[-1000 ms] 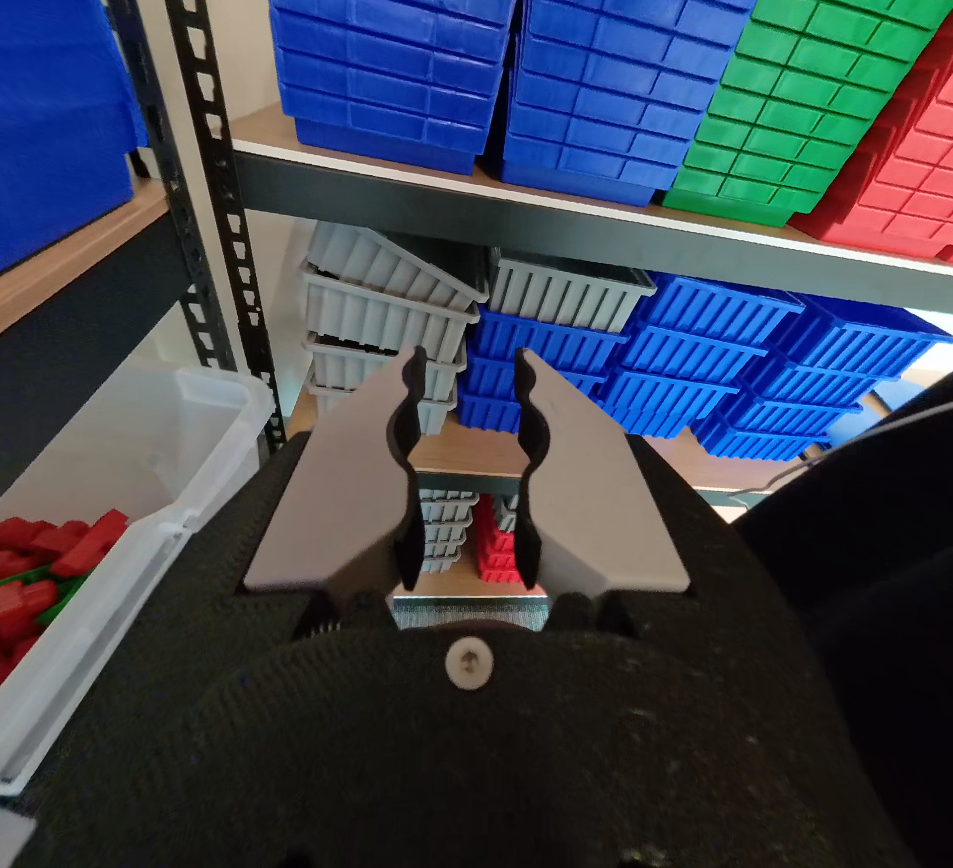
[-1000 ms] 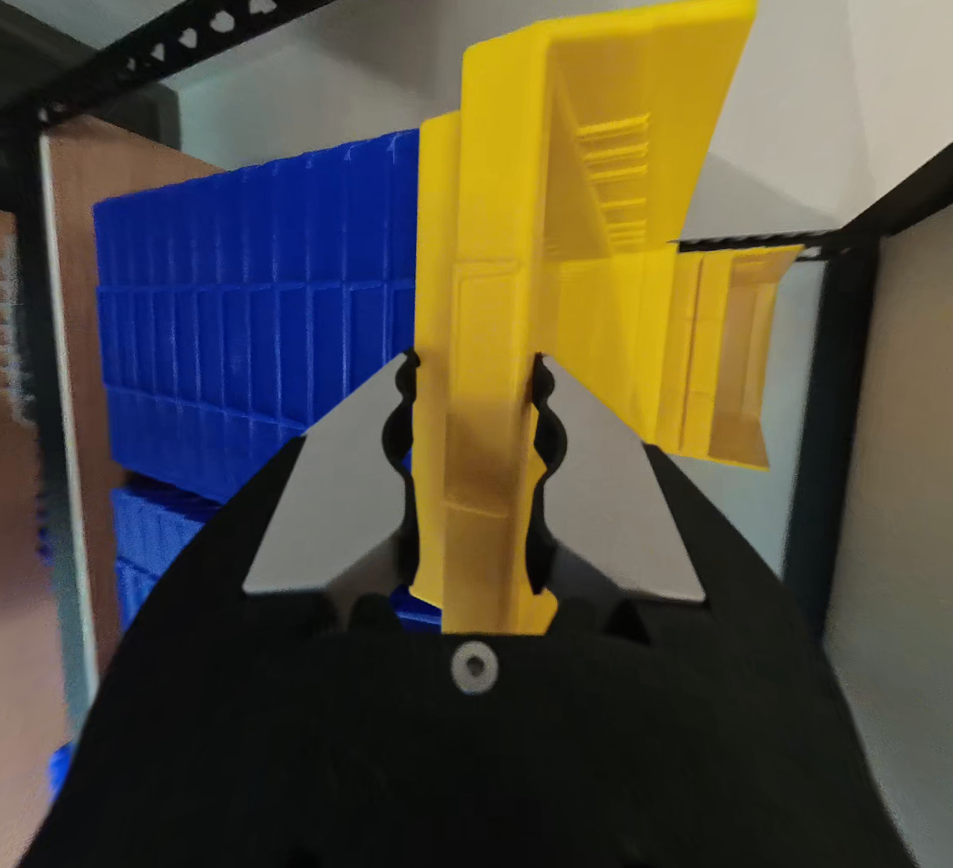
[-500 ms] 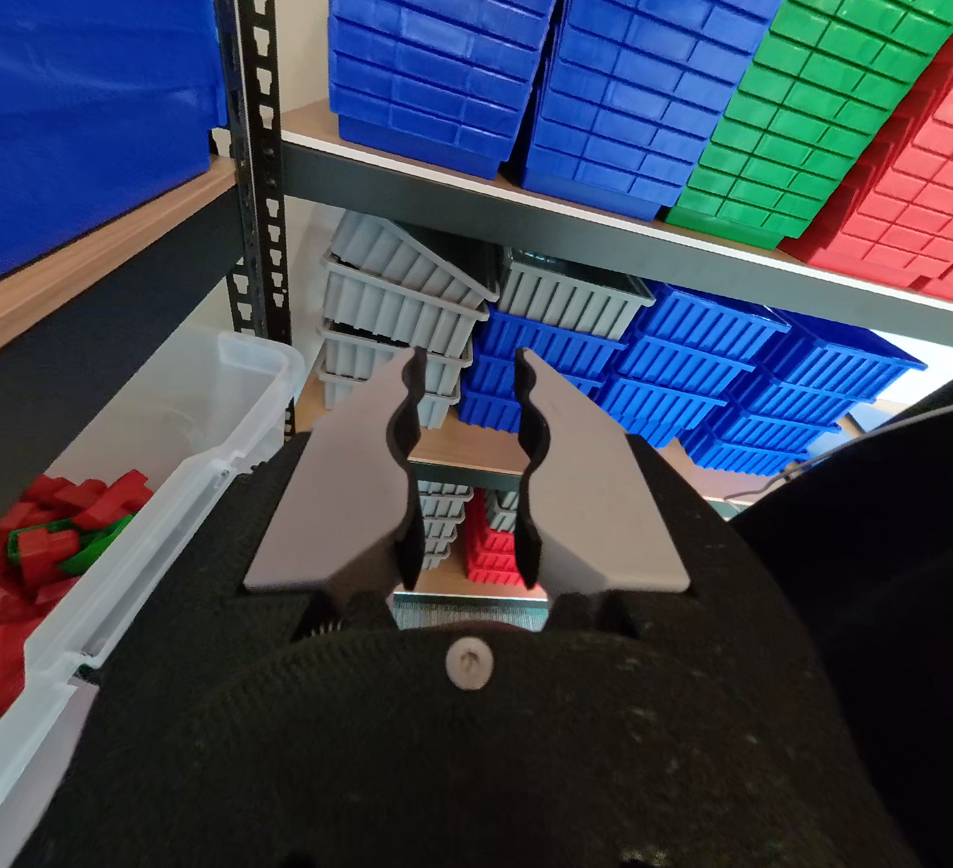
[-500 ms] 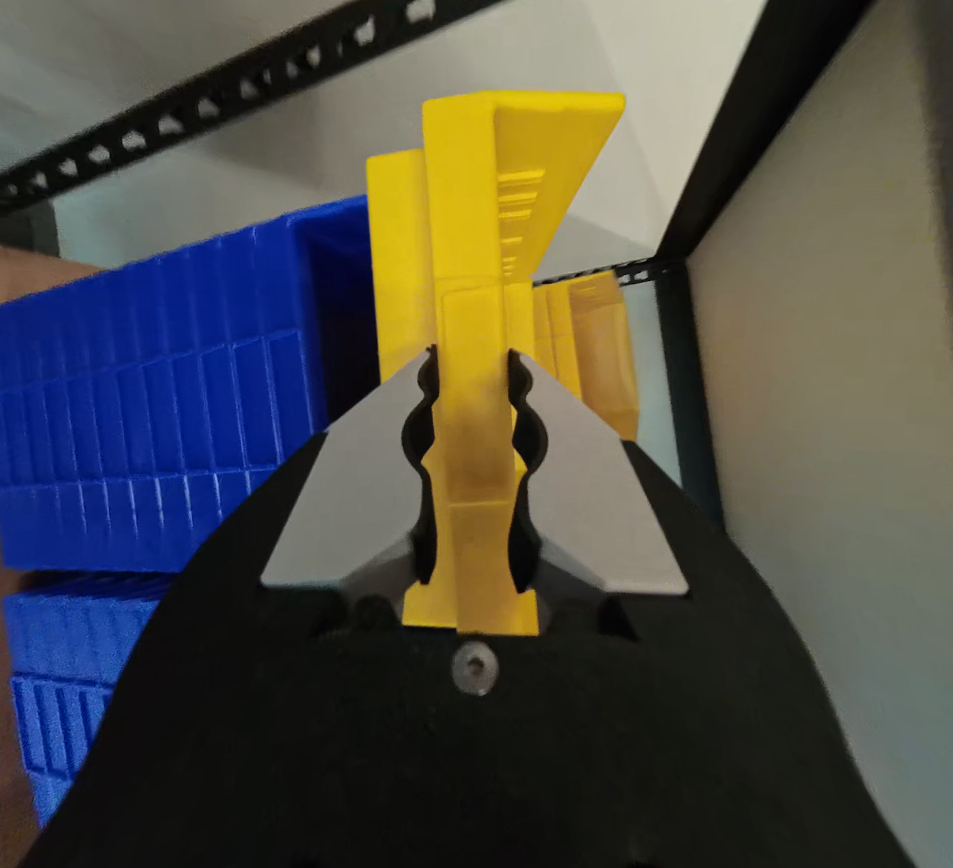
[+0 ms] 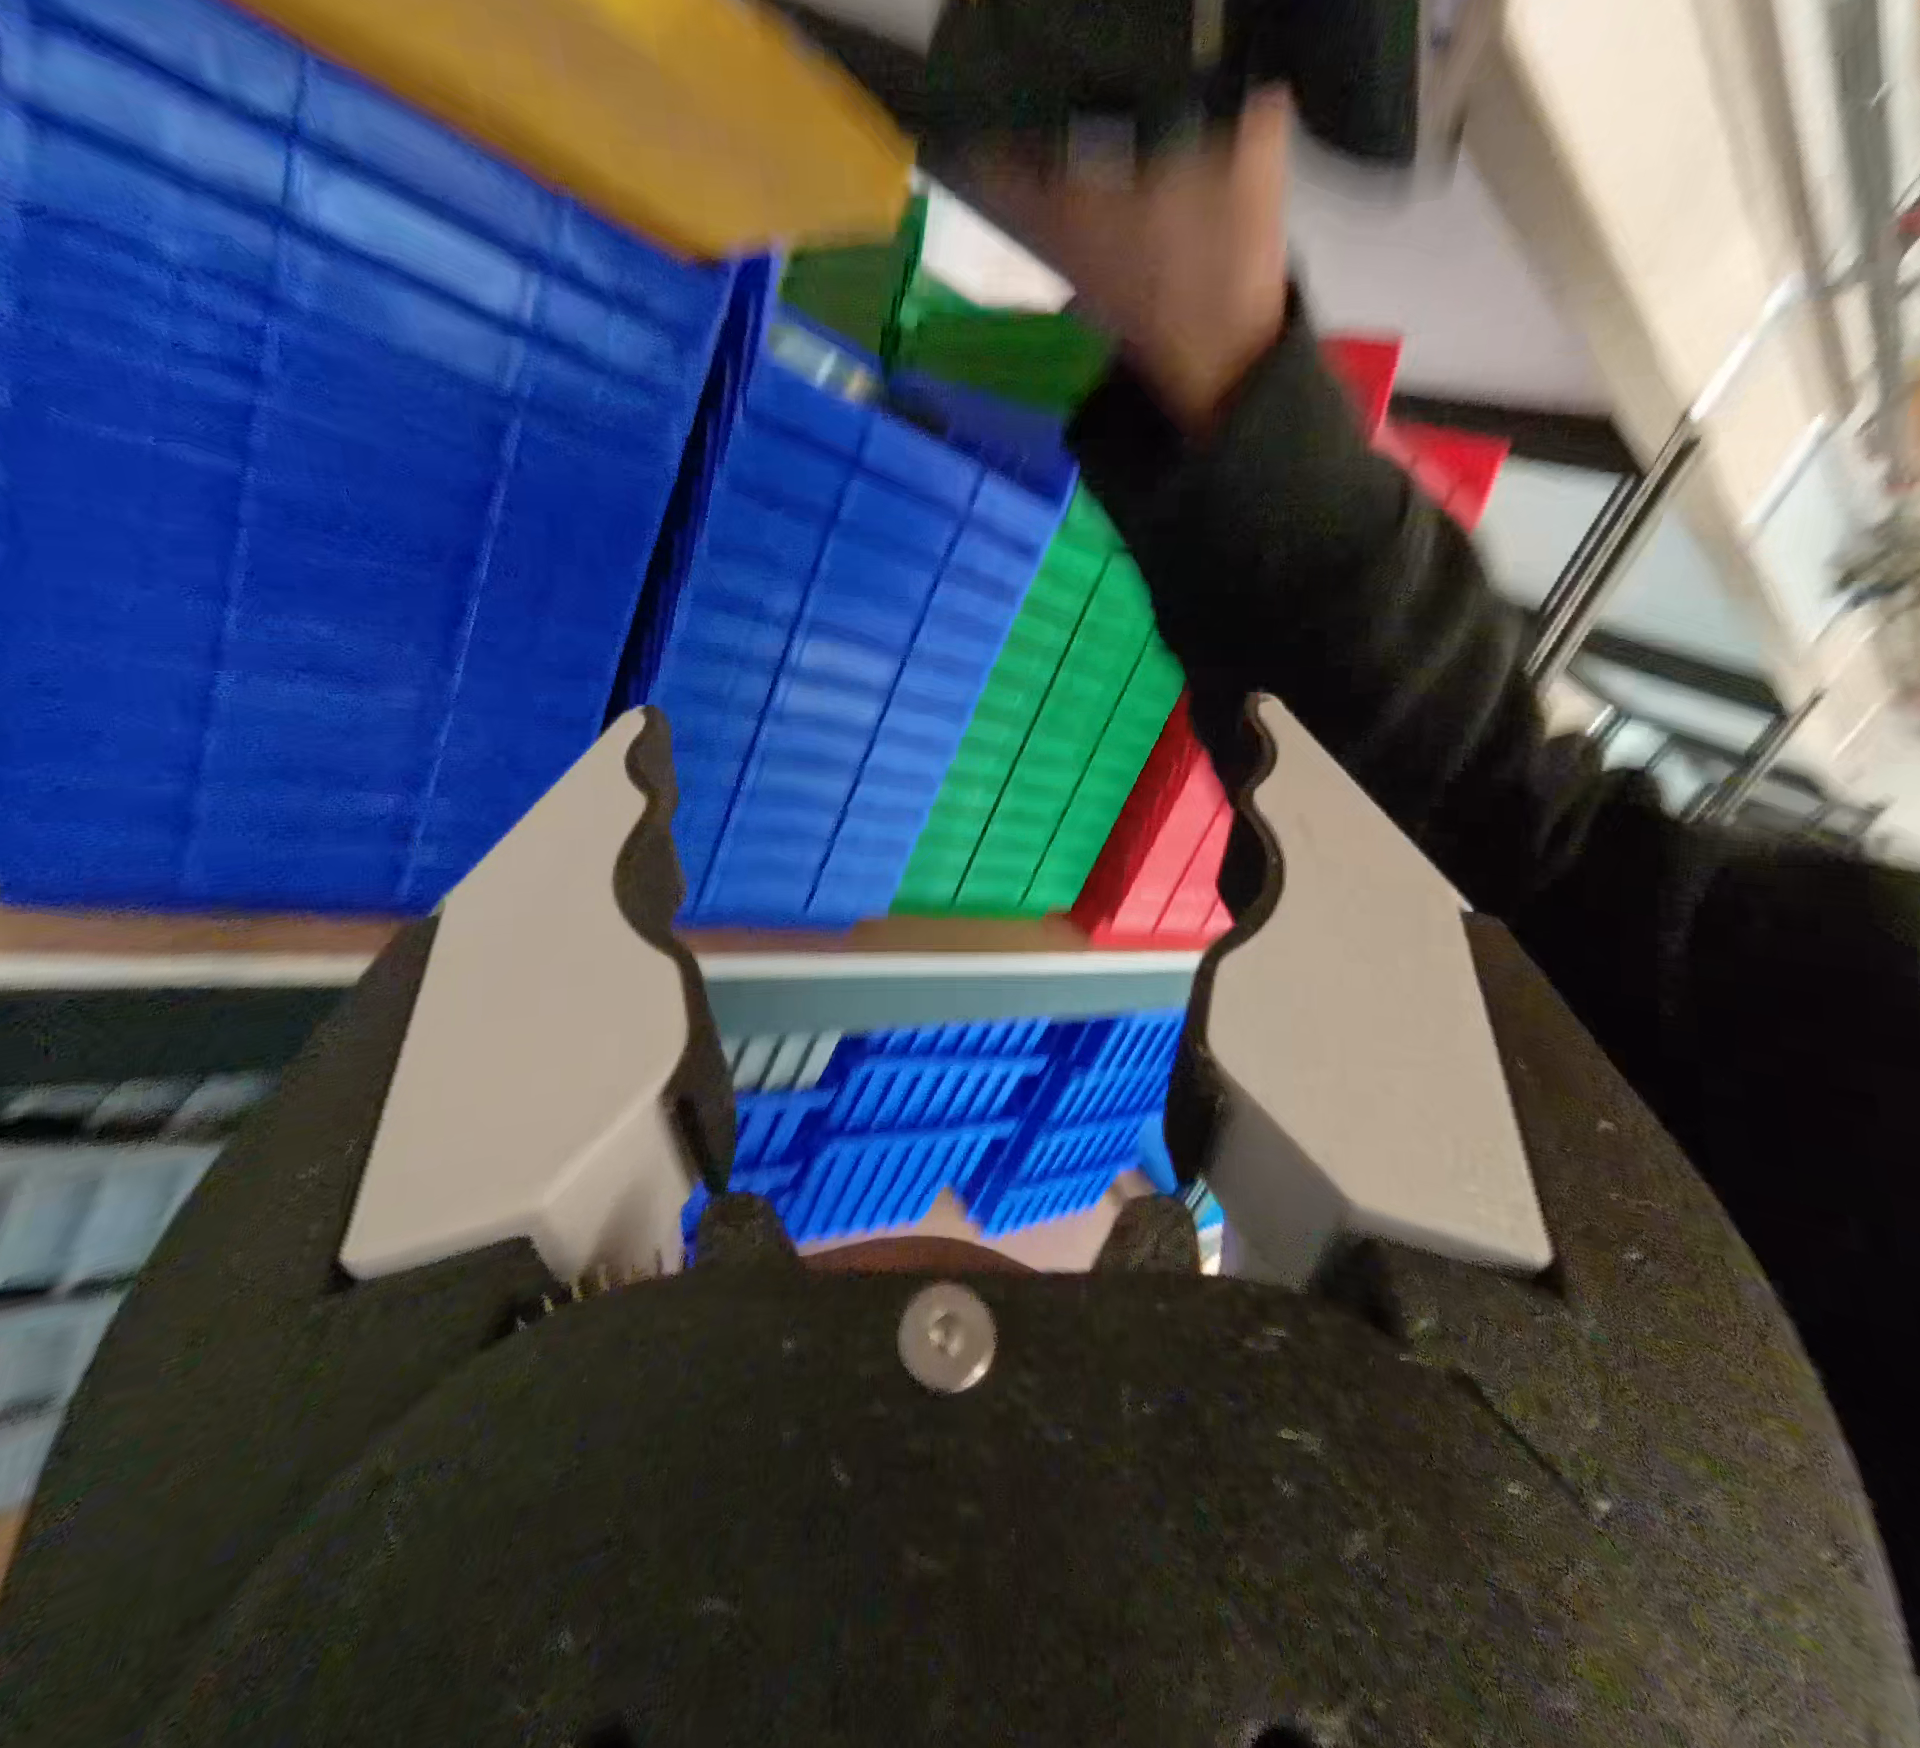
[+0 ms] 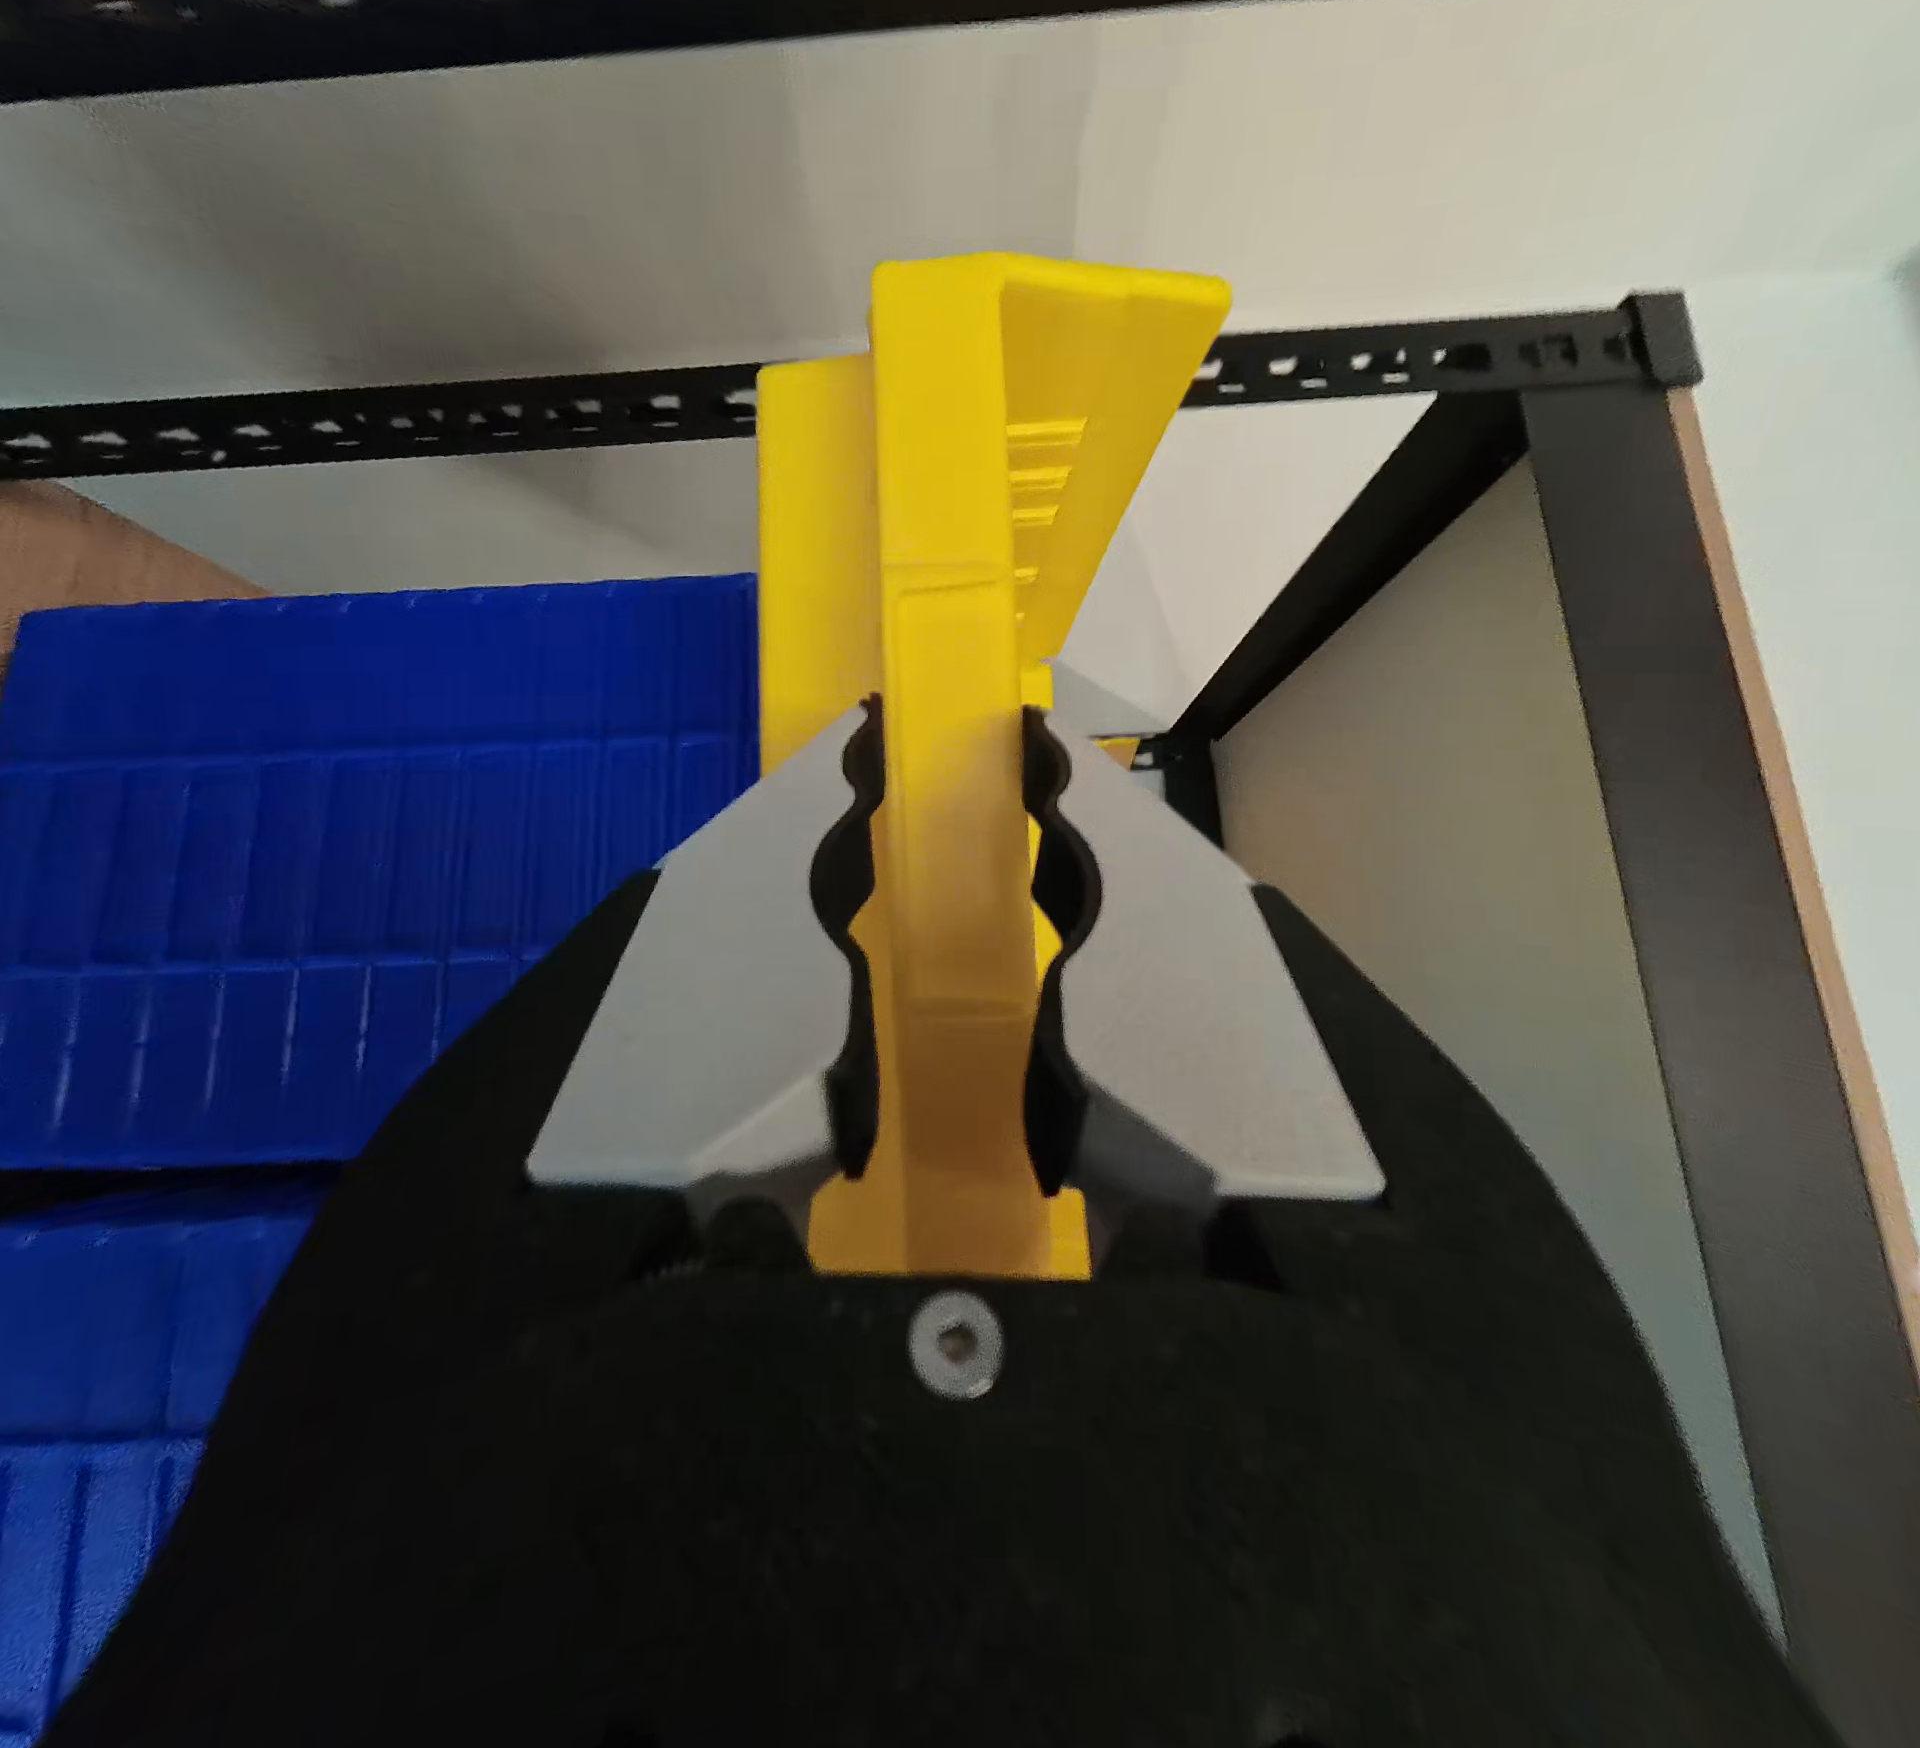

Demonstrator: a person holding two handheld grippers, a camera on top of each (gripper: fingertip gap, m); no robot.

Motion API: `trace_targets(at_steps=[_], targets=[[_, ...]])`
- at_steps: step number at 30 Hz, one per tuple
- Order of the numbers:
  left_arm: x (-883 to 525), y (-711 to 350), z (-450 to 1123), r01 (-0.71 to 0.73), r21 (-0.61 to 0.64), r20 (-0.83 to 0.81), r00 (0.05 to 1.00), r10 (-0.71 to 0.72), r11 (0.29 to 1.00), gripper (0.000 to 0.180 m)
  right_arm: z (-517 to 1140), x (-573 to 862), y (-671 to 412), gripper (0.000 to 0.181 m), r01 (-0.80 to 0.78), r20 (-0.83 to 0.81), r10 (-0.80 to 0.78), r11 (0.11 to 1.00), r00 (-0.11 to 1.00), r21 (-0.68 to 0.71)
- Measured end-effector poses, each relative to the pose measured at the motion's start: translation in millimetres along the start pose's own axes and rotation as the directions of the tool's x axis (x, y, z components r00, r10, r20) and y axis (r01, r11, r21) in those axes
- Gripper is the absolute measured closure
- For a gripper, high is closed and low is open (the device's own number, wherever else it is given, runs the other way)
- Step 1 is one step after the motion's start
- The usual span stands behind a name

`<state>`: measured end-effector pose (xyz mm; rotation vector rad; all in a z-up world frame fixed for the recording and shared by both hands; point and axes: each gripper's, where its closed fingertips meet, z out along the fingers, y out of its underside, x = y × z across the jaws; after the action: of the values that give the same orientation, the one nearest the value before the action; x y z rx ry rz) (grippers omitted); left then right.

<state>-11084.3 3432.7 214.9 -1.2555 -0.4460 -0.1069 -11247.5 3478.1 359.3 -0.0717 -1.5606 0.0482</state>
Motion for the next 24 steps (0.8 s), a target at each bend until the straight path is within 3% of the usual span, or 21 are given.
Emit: trace_targets(at_steps=[3, 7, 11, 13, 19, 24], targets=[[-25.7, -63.2, 30.2, 0.192, 0.118, -0.029, 0.981, -0.19, 0.974, 0.073, -2.6, -18.9, -3.7, 0.156, 0.014, -0.051, -0.011, 0.999, 0.999, 0.052], [-65.7, -101.2, 44.9, 0.423, 0.233, -0.101, 0.906, -0.411, 0.876, 0.077, -5.4, -27.6, -4.6, 0.156, 0.059, -0.143, -0.045, 0.993, 0.989, 0.098], [-94.8, -109.0, 48.0, 0.456, 0.307, -0.067, 0.886, -0.459, 0.835, 0.079, -7.2, -42.9, -5.9, 0.156, 0.15, -0.207, -0.128, 0.984, 0.97, 0.096], [-105.7, -105.7, 60.4, 0.483, 0.279, -0.043, 0.87, -0.492, 0.83, 0.075, -7.8, -47.3, -6.4, 0.156, 0.183, -0.236, -0.157, 0.978, 0.959, 0.095], [-130.7, -85.4, 96.7, 0.576, 0.208, 0.025, 0.805, -0.593, 0.791, 0.048, -12.3, -55.2, -6.9, 0.158, 0.327, -0.358, -0.278, 0.941, 0.891, 0.082], [-141.4, -82.7, 110.1, 0.62, 0.216, -0.019, 0.775, -0.631, 0.755, 0.056, -25.3, -80.6, -6.6, 0.158, 0.447, -0.426, -0.361, 0.886, 0.83, 0.12]])
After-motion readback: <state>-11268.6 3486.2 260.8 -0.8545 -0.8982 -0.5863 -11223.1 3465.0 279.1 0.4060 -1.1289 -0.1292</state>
